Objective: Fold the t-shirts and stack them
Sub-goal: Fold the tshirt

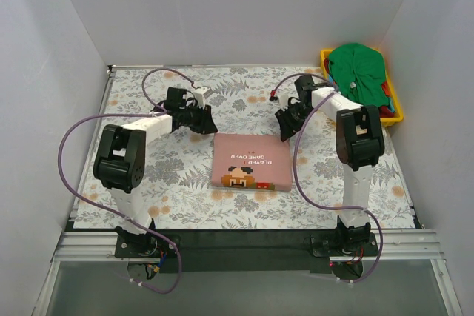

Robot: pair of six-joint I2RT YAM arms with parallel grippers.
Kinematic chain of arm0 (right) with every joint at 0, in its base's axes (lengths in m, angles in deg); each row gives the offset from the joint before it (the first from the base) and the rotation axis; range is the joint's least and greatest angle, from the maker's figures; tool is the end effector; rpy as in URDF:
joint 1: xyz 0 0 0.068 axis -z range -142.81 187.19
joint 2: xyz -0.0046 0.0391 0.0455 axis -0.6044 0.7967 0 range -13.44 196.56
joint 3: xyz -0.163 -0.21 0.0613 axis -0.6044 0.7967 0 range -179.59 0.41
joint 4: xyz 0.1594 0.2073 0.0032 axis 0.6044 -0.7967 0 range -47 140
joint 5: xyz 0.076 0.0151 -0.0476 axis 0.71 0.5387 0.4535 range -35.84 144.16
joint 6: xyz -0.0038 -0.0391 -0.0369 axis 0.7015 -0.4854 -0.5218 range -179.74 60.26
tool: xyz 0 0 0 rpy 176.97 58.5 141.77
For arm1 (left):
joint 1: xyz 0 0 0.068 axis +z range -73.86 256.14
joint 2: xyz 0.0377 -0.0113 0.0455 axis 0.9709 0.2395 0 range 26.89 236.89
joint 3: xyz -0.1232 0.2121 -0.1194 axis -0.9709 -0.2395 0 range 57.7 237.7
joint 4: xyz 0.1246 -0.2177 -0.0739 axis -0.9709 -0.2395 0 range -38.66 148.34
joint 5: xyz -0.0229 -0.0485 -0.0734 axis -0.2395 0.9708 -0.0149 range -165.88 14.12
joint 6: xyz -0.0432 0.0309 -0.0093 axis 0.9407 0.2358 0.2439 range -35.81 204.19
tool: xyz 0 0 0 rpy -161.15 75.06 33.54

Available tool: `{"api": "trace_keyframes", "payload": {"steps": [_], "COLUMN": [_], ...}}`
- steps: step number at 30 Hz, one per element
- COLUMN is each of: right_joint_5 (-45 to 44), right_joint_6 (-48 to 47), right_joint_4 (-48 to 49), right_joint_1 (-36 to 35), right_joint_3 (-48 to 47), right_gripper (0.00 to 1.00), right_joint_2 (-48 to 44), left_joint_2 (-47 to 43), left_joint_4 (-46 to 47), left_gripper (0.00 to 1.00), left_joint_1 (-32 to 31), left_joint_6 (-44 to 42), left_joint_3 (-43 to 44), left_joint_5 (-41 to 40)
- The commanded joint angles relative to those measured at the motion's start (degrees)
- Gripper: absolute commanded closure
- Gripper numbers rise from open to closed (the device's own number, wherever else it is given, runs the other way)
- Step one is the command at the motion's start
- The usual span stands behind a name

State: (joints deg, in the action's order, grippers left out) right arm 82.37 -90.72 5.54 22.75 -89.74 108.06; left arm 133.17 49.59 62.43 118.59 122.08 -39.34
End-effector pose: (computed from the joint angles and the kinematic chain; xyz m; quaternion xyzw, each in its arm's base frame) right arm 0.4066 0.1220 0.1602 -0.3993 0.8762 0.2221 0.1533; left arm 0.3657 -0.1110 0.1686 -0.0567 0.8986 -0.3998 0.1716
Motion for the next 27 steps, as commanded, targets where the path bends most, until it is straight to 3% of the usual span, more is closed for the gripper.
{"api": "trace_keyframes", "payload": {"steps": [1,2,4,5,9,10,13,17,27], "right_joint_5": [-4.47,-4.3,-1.42,-0.27,11.92,19.18,29.24,29.72,25.41], "right_joint_6": [0.47,1.27,3.89,4.87,13.64,16.63,27.01,32.37,32.83], "right_joint_4": [3.16,3.25,3.25,3.33,5.08,6.22,15.44,27.74,35.06], "right_joint_1": [0.72,0.9,1.6,1.78,1.87,1.78,0.2,-1.12,2.83], "right_joint_3": [-3.45,-3.98,-5.12,-5.12,0.04,5.28,17.14,22.73,13.18], "right_gripper": [0.55,0.48,0.3,0.29,0.29,0.3,0.32,0.34,0.39], "right_joint_2": [-5.45,-6.87,-11.51,-12.85,-18.74,-19.97,-21.29,-18.85,-0.12], "left_joint_2": [-1.95,-3.87,-6.25,-7.74,-11.18,-11.18,-11.62,-6.89,15.09], "left_joint_4": [1.19,1.72,3.56,3.92,3.92,4.18,10.48,22.79,28.71], "left_gripper": [0.73,0.59,0.53,0.52,0.49,0.48,0.45,0.46,0.51], "left_joint_1": [0.97,1.84,2.73,2.99,2.29,1.68,-1.83,-3.77,-0.27], "left_joint_6": [1.99,4.0,5.59,6.38,15.31,16.83,23.93,34.24,38.91], "left_joint_3": [3.73,3.56,2.86,2.16,-0.04,-0.91,-6.09,-9.8,-0.05], "left_joint_5": [-0.24,0.2,2.83,3.8,12.05,15.29,16.47,16.64,14.44]}}
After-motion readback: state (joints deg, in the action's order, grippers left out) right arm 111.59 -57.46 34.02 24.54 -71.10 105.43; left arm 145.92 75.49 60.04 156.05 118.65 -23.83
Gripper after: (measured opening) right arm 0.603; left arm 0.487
